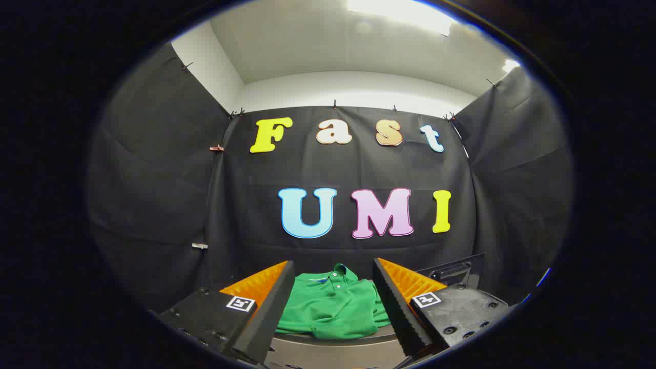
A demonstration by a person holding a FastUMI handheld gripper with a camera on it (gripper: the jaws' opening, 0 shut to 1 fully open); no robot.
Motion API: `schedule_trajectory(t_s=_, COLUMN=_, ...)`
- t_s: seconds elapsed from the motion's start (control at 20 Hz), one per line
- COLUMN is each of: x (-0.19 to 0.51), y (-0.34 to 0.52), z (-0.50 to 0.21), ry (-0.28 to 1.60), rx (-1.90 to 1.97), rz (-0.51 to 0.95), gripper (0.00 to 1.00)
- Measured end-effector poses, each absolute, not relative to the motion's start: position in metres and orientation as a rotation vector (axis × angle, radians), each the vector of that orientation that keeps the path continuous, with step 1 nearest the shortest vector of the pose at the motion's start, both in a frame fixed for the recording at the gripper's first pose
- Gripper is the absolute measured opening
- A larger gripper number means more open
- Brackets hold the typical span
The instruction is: Put the clothes into the washing machine and then close the washing machine lid.
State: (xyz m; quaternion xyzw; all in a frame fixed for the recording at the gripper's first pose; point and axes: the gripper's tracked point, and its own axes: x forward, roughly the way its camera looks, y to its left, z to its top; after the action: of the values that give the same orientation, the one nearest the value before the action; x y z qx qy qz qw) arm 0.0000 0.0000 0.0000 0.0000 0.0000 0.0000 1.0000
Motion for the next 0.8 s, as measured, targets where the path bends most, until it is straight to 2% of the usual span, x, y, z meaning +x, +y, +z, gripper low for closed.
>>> schedule_trajectory(t_s=0.8, x=0.021, y=-0.009, z=0.002, ry=0.018, rx=-0.015, rz=-0.014, gripper=0.95)
